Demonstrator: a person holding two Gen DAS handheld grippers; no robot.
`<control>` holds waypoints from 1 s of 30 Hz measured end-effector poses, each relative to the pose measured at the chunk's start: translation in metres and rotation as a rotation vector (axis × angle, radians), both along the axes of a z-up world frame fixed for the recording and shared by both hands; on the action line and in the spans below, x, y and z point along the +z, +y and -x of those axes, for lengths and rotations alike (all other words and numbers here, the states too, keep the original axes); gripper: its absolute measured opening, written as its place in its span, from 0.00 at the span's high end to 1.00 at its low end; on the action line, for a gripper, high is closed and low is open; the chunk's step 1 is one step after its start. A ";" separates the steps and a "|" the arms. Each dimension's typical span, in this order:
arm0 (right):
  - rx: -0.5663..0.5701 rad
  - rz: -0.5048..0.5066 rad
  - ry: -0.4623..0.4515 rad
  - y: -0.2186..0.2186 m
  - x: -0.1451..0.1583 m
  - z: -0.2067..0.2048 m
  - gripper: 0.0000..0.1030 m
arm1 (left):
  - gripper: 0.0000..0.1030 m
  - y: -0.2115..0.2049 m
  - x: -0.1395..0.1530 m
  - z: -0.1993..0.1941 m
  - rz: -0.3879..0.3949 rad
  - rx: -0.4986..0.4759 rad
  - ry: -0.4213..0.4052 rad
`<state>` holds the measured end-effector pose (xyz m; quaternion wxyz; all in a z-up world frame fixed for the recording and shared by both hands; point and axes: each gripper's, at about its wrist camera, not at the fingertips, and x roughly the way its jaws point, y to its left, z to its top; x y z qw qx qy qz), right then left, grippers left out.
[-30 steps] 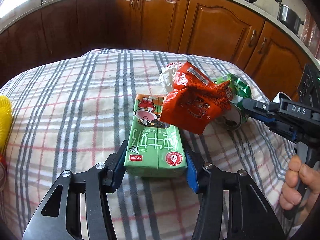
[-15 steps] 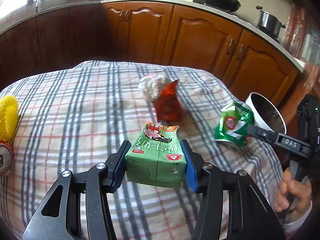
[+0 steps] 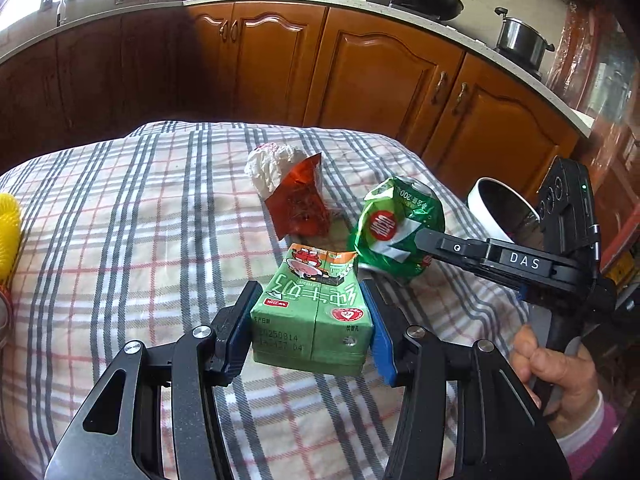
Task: Collect trash
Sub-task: 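Carry the juice box and green can over the bin and open both tools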
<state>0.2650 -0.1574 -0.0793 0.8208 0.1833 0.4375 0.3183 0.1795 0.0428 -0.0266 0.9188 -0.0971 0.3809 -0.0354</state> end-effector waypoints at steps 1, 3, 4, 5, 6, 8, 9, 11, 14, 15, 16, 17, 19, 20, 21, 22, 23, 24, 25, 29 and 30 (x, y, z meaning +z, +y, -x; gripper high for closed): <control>0.000 0.001 -0.010 0.000 0.003 0.001 0.88 | 0.52 -0.001 0.000 -0.001 0.003 -0.004 -0.003; -0.013 0.032 -0.040 -0.003 0.010 0.007 0.88 | 0.52 -0.006 0.003 -0.002 0.007 -0.021 -0.015; -0.022 0.043 -0.054 -0.006 0.012 0.010 0.88 | 0.52 -0.011 0.004 -0.002 0.009 -0.035 -0.021; -0.035 0.045 -0.066 -0.012 0.015 0.015 0.88 | 0.52 -0.015 0.005 -0.003 0.013 -0.047 -0.024; -0.048 0.044 -0.075 -0.018 0.017 0.018 0.89 | 0.52 -0.019 0.005 -0.004 0.015 -0.058 -0.026; -0.080 0.046 -0.096 -0.030 0.023 0.026 0.89 | 0.52 -0.031 0.007 -0.007 0.016 -0.089 -0.030; -0.097 0.043 -0.108 -0.037 0.027 0.030 0.89 | 0.52 -0.038 0.008 -0.008 0.016 -0.105 -0.033; -0.138 0.052 -0.134 -0.055 0.034 0.038 0.89 | 0.52 -0.052 0.010 -0.010 0.016 -0.136 -0.041; -0.191 0.087 -0.169 -0.079 0.042 0.047 0.89 | 0.52 -0.073 0.014 -0.014 0.012 -0.181 -0.054; -0.205 0.096 -0.176 -0.085 0.043 0.050 0.89 | 0.52 -0.081 0.015 -0.015 0.010 -0.196 -0.058; -0.221 0.108 -0.184 -0.091 0.046 0.052 0.89 | 0.52 -0.088 0.017 -0.017 0.010 -0.209 -0.062; -0.239 0.118 -0.192 -0.099 0.048 0.056 0.89 | 0.52 -0.094 0.018 -0.018 0.009 -0.219 -0.064; -0.273 0.128 -0.203 -0.117 0.052 0.062 0.89 | 0.52 -0.108 0.021 -0.021 0.006 -0.244 -0.072; -0.284 0.132 -0.206 -0.121 0.053 0.063 0.89 | 0.52 -0.113 0.022 -0.022 0.004 -0.253 -0.075; -0.301 0.144 -0.211 -0.128 0.054 0.065 0.89 | 0.52 -0.118 0.023 -0.024 0.002 -0.264 -0.078; -0.318 0.155 -0.216 -0.136 0.056 0.067 0.89 | 0.52 -0.126 0.025 -0.026 0.000 -0.280 -0.083; -0.328 0.159 -0.217 -0.141 0.056 0.068 0.89 | 0.52 -0.131 0.025 -0.028 -0.002 -0.288 -0.085; -0.346 0.163 -0.218 -0.148 0.057 0.069 0.89 | 0.52 -0.136 0.026 -0.030 -0.002 -0.296 -0.087; -0.365 0.168 -0.218 -0.156 0.058 0.070 0.89 | 0.52 -0.143 0.028 -0.033 -0.004 -0.309 -0.090; -0.421 0.180 -0.226 -0.178 0.062 0.072 0.89 | 0.52 -0.163 0.033 -0.041 -0.007 -0.342 -0.103; -0.435 0.186 -0.229 -0.182 0.063 0.072 0.89 | 0.52 -0.167 0.035 -0.043 -0.008 -0.348 -0.106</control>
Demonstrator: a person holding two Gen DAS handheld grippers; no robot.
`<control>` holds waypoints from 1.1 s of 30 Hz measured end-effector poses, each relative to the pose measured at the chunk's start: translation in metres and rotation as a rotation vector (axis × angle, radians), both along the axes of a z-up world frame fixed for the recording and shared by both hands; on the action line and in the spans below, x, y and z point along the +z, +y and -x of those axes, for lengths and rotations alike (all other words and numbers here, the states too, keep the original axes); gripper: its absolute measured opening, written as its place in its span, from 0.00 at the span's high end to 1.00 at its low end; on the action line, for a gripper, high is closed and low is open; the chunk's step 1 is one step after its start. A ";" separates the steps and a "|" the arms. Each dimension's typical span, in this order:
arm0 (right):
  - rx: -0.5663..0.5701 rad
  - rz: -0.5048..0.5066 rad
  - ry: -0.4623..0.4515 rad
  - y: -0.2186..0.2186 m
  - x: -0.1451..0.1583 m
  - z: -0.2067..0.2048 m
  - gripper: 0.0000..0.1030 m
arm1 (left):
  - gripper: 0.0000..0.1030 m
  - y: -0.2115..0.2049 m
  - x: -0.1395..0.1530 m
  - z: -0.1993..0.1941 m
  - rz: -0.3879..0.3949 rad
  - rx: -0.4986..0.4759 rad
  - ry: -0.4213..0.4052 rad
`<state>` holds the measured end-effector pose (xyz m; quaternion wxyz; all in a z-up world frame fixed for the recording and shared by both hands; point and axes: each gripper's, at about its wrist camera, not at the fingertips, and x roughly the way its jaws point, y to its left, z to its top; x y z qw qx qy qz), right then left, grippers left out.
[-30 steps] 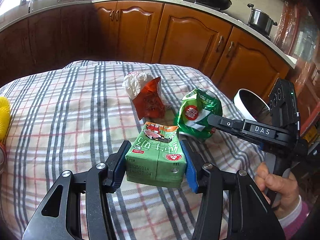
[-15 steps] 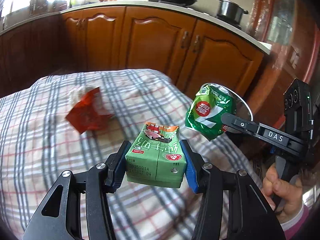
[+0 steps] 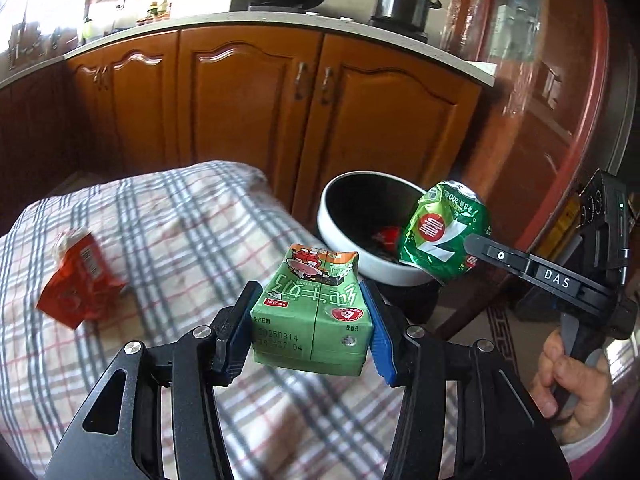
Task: Collect trash
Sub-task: 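Carry the juice box and green can over the bin and open both tools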
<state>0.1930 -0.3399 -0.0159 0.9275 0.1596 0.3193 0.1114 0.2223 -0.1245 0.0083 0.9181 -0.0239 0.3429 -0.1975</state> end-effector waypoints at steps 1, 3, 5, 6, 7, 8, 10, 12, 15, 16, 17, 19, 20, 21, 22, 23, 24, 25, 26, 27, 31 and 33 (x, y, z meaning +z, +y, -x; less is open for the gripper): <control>-0.014 0.003 -0.002 -0.006 0.001 -0.001 0.89 | 0.52 -0.005 0.001 -0.003 -0.001 -0.006 -0.004; -0.033 0.006 -0.006 -0.014 0.001 -0.004 0.89 | 0.52 -0.016 0.004 -0.010 -0.005 -0.018 -0.011; -0.052 0.009 -0.002 -0.021 0.000 -0.008 0.89 | 0.52 -0.025 0.006 -0.015 -0.010 -0.027 -0.018; -0.057 0.008 -0.001 -0.024 0.000 -0.009 0.89 | 0.52 -0.030 0.007 -0.019 -0.013 -0.033 -0.022; -0.064 0.010 -0.001 -0.028 -0.001 -0.011 0.89 | 0.52 -0.035 0.008 -0.021 -0.017 -0.039 -0.025; -0.069 0.014 -0.001 -0.030 -0.001 -0.012 0.89 | 0.52 -0.039 0.008 -0.024 -0.021 -0.043 -0.026; -0.076 0.016 0.000 -0.034 -0.002 -0.014 0.89 | 0.52 -0.046 0.009 -0.029 -0.028 -0.050 -0.029; -0.085 0.019 0.004 -0.038 -0.003 -0.018 0.89 | 0.52 -0.054 0.010 -0.034 -0.039 -0.060 -0.033; -0.092 0.025 0.009 -0.041 -0.004 -0.023 0.89 | 0.52 -0.062 0.008 -0.041 -0.049 -0.071 -0.035; -0.093 0.029 0.011 -0.042 -0.004 -0.025 0.89 | 0.52 -0.065 0.008 -0.043 -0.053 -0.073 -0.033; -0.097 0.033 0.011 -0.048 -0.005 -0.023 0.89 | 0.52 -0.069 0.008 -0.047 -0.057 -0.077 -0.033; -0.099 0.045 0.012 -0.050 -0.005 -0.026 0.89 | 0.52 -0.074 0.008 -0.051 -0.066 -0.083 -0.034; -0.101 0.051 0.011 -0.052 -0.005 -0.027 0.89 | 0.52 -0.077 0.008 -0.053 -0.068 -0.085 -0.034; -0.103 0.056 0.012 -0.053 -0.005 -0.029 0.89 | 0.52 -0.079 0.008 -0.056 -0.071 -0.089 -0.035; -0.104 0.060 0.013 -0.055 -0.006 -0.030 0.89 | 0.52 -0.081 0.008 -0.057 -0.071 -0.091 -0.036; -0.105 0.062 0.015 -0.056 -0.006 -0.031 0.89 | 0.52 -0.083 0.009 -0.060 -0.074 -0.094 -0.038; -0.106 0.065 0.017 -0.057 -0.005 -0.034 0.89 | 0.52 -0.086 0.009 -0.062 -0.076 -0.096 -0.037; -0.107 0.069 0.019 -0.058 -0.005 -0.035 0.89 | 0.52 -0.088 0.008 -0.064 -0.079 -0.098 -0.036; -0.108 0.076 0.025 -0.059 -0.006 -0.038 0.89 | 0.52 -0.090 0.008 -0.066 -0.082 -0.100 -0.035; -0.108 0.079 0.028 -0.060 -0.006 -0.040 0.89 | 0.52 -0.091 0.007 -0.068 -0.086 -0.102 -0.033; -0.104 0.087 0.043 -0.062 -0.008 -0.049 0.89 | 0.52 -0.099 0.004 -0.076 -0.095 -0.108 -0.023; -0.101 0.083 0.056 -0.063 -0.011 -0.053 0.89 | 0.52 -0.103 0.001 -0.080 -0.094 -0.108 -0.010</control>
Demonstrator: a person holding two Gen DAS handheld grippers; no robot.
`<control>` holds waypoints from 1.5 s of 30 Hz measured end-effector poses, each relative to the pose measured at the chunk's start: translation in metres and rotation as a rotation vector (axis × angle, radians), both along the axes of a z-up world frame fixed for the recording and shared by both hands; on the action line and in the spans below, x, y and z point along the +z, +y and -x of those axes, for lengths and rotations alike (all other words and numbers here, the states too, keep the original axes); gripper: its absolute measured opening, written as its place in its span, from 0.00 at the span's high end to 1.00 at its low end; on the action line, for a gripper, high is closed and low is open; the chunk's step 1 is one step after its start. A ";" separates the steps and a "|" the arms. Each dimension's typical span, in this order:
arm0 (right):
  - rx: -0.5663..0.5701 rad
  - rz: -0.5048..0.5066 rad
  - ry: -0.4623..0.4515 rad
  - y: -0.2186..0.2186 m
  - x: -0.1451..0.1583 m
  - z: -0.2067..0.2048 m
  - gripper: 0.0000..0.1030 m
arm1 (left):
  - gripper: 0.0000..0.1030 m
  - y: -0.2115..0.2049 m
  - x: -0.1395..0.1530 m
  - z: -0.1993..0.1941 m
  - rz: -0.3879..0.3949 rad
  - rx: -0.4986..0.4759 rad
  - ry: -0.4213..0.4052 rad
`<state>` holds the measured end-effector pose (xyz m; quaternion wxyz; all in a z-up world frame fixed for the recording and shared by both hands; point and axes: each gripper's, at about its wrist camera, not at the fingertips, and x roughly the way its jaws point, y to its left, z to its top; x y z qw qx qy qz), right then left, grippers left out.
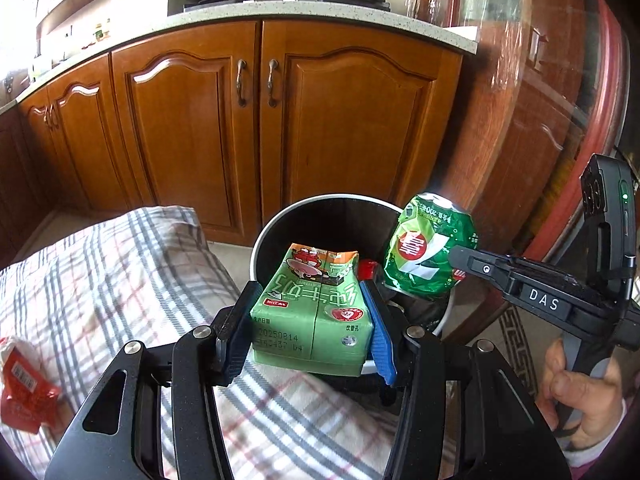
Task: Collect trash
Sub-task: 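Carry the juice box and green can over the bin and open both tools, then withdraw both open tools toward the red packet and crumpled white paper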
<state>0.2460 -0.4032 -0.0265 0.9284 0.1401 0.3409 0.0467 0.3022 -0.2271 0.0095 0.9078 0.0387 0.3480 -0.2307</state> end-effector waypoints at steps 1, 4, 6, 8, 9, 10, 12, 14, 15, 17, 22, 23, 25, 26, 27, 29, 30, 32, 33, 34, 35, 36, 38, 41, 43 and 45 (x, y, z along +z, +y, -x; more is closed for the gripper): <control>0.000 0.003 0.006 0.000 -0.001 -0.002 0.89 | 0.52 -0.002 -0.001 -0.002 0.002 -0.002 0.006; 0.002 0.015 0.021 -0.001 -0.004 -0.008 0.89 | 0.52 -0.007 -0.005 -0.007 -0.012 -0.006 0.011; 0.005 0.021 0.029 0.000 -0.004 -0.012 0.89 | 0.52 -0.008 -0.007 -0.009 -0.016 -0.008 0.017; 0.006 0.032 0.040 0.001 -0.006 -0.015 0.89 | 0.52 -0.010 -0.009 -0.012 -0.018 -0.009 0.024; 0.005 0.032 0.044 0.001 -0.007 -0.017 0.89 | 0.52 -0.011 -0.010 -0.014 -0.018 -0.009 0.027; 0.004 0.030 0.047 0.001 -0.008 -0.018 0.89 | 0.52 -0.012 -0.011 -0.015 -0.019 -0.008 0.031; 0.005 0.031 0.053 0.000 -0.009 -0.022 0.89 | 0.52 -0.014 -0.011 -0.017 -0.018 -0.008 0.037; 0.006 0.033 0.055 0.001 -0.008 -0.024 0.89 | 0.52 -0.016 -0.012 -0.020 -0.016 -0.015 0.050; 0.004 0.031 0.056 0.000 -0.008 -0.026 0.87 | 0.50 -0.017 -0.013 -0.021 -0.018 -0.013 0.055; 0.007 0.019 0.057 -0.001 -0.007 -0.028 0.84 | 0.40 -0.018 -0.013 -0.021 -0.013 -0.015 0.062; -0.002 -0.023 0.052 -0.007 -0.007 -0.026 0.56 | 0.28 -0.009 -0.008 -0.011 -0.001 -0.010 0.033; -0.005 -0.027 0.047 -0.007 -0.007 -0.024 0.56 | 0.28 -0.006 -0.007 -0.008 0.000 -0.007 0.029; -0.007 -0.045 0.039 -0.008 -0.005 -0.020 0.55 | 0.27 0.004 -0.006 -0.002 0.009 0.006 0.028; -0.007 -0.053 0.033 -0.006 -0.004 -0.017 0.52 | 0.27 0.009 -0.006 0.002 0.014 0.015 0.030; -0.007 -0.057 0.027 -0.005 -0.003 -0.014 0.47 | 0.27 0.014 -0.006 0.005 0.022 0.022 0.032; -0.002 -0.067 0.010 -0.001 0.001 -0.008 0.39 | 0.27 0.031 -0.008 0.014 0.040 0.047 0.041; 0.004 -0.075 0.000 0.003 0.002 -0.003 0.35 | 0.27 0.038 -0.009 0.019 0.045 0.058 0.045; 0.018 -0.087 -0.016 0.011 0.005 0.005 0.29 | 0.27 0.054 -0.011 0.028 0.053 0.081 0.048; 0.027 -0.092 -0.020 0.015 0.006 0.008 0.26 | 0.27 0.062 -0.011 0.033 0.057 0.094 0.049; 0.037 -0.098 -0.024 0.020 0.007 0.012 0.25 | 0.27 0.071 -0.012 0.039 0.060 0.110 0.049; 0.048 -0.104 -0.028 0.026 0.007 0.015 0.23 | 0.27 0.078 -0.014 0.044 0.063 0.123 0.051; 0.060 -0.111 -0.030 0.033 0.008 0.019 0.21 | 0.27 0.089 -0.015 0.050 0.071 0.138 0.055; 0.085 -0.128 -0.031 0.046 0.006 0.026 0.19 | 0.27 0.104 -0.019 0.059 0.079 0.167 0.063; 0.126 -0.135 -0.022 0.067 0.003 0.033 0.17 | 0.27 0.132 -0.024 0.073 0.086 0.214 0.073; 0.150 -0.135 -0.009 0.081 0.000 0.034 0.17 | 0.27 0.148 -0.028 0.081 0.089 0.242 0.081; 0.172 -0.149 0.005 0.092 -0.004 0.036 0.17 | 0.27 0.169 -0.032 0.088 0.101 0.279 0.094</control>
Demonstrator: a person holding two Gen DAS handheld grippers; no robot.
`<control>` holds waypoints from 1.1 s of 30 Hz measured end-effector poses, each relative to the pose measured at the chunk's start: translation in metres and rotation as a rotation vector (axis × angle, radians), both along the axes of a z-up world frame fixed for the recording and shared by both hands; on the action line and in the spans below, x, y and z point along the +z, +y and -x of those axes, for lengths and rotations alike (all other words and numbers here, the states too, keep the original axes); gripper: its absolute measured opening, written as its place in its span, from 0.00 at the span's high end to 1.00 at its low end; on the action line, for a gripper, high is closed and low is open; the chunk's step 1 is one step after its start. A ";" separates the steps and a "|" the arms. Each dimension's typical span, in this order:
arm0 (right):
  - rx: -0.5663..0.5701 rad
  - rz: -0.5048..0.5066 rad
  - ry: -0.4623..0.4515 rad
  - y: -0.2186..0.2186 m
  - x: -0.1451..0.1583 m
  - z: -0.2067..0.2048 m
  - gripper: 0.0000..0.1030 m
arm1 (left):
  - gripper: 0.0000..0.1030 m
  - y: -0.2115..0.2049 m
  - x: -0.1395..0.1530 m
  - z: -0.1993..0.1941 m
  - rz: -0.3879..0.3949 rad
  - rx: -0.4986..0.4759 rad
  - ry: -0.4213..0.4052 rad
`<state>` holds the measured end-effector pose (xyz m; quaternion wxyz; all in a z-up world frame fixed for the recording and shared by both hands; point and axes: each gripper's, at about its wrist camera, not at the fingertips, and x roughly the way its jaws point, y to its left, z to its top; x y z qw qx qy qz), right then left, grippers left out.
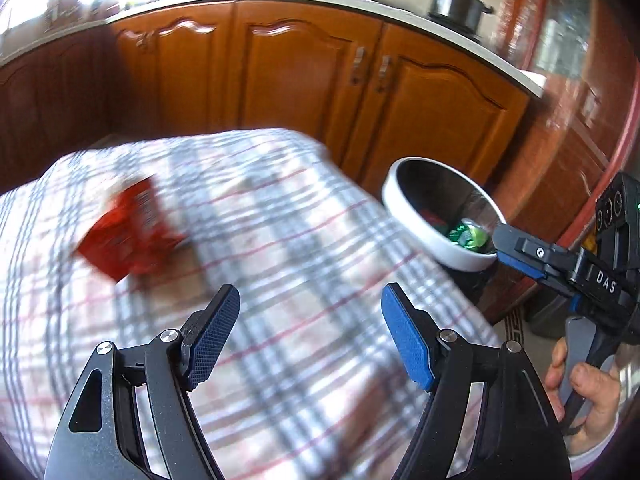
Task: Collect trash
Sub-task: 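Withdraw both open tools toward the red packet and crumpled white paper, then grasp the red packet with the left tool while the right tool grasps the crumpled white paper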
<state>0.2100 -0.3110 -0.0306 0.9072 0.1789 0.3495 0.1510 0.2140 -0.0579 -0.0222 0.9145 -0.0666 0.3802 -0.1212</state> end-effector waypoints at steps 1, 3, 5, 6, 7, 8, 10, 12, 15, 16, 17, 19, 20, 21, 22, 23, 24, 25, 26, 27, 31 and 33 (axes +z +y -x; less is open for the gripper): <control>0.011 -0.004 0.008 0.006 -0.001 0.000 0.17 | 0.27 0.008 -0.002 0.003 0.003 0.016 0.004; 0.031 -0.006 0.020 0.019 -0.006 0.000 0.17 | 0.27 0.022 -0.004 0.009 0.004 0.044 0.009; 0.058 -0.008 0.034 0.033 -0.011 0.001 0.17 | 0.27 0.038 -0.007 0.015 0.002 0.072 0.013; 0.068 -0.007 0.038 0.039 -0.013 0.002 0.17 | 0.27 0.046 -0.008 0.017 0.001 0.084 0.014; 0.079 -0.005 0.041 0.046 -0.014 0.004 0.17 | 0.27 0.054 -0.008 0.020 0.002 0.097 0.016; 0.095 0.000 0.046 0.055 -0.016 0.003 0.17 | 0.27 0.059 -0.009 0.022 0.002 0.105 0.016; 0.116 0.005 0.049 0.067 -0.018 0.006 0.17 | 0.27 0.074 -0.011 0.025 -0.001 0.128 0.018; 0.142 0.014 0.052 0.080 -0.019 0.006 0.17 | 0.27 0.086 -0.013 0.028 -0.003 0.154 0.020; 0.176 0.025 0.054 0.097 -0.020 0.003 0.17 | 0.27 0.106 -0.016 0.026 0.010 0.190 0.027; 0.184 0.028 0.056 0.102 -0.020 0.002 0.17 | 0.27 0.110 -0.016 0.024 0.014 0.197 0.026; 0.190 0.029 0.058 0.106 -0.022 0.001 0.17 | 0.27 0.112 -0.016 0.021 0.014 0.201 0.024; 0.204 0.029 0.062 0.114 -0.022 -0.001 0.17 | 0.27 0.117 -0.015 0.014 0.007 0.203 0.015; 0.209 0.032 0.062 0.118 -0.022 -0.002 0.17 | 0.27 0.118 -0.014 0.010 0.003 0.204 0.012; 0.213 0.037 0.062 0.121 -0.022 -0.003 0.17 | 0.27 0.119 -0.014 0.006 0.002 0.200 0.009; 0.217 0.040 0.062 0.123 -0.022 -0.004 0.17 | 0.27 0.119 -0.014 0.000 0.001 0.195 0.010; 0.219 0.043 0.063 0.125 -0.022 -0.007 0.17 | 0.27 0.121 -0.015 -0.006 -0.003 0.196 0.010; 0.219 0.043 0.064 0.127 -0.022 -0.010 0.17 | 0.27 0.122 -0.016 -0.013 -0.004 0.194 0.013; 0.220 0.041 0.066 0.128 -0.022 -0.013 0.17 | 0.28 0.122 -0.017 -0.018 -0.003 0.192 0.018; 0.220 0.039 0.068 0.131 -0.022 -0.017 0.17 | 0.28 0.123 -0.019 -0.026 0.001 0.191 0.028; 0.220 0.039 0.068 0.132 -0.021 -0.020 0.17 | 0.31 0.124 -0.020 -0.030 0.004 0.189 0.030; 0.217 0.031 0.076 0.135 -0.022 -0.030 0.17 | 0.50 0.122 -0.025 -0.048 0.004 0.148 0.053; 0.217 0.027 0.081 0.137 -0.023 -0.035 0.17 | 0.81 0.119 -0.028 -0.052 0.011 0.124 0.068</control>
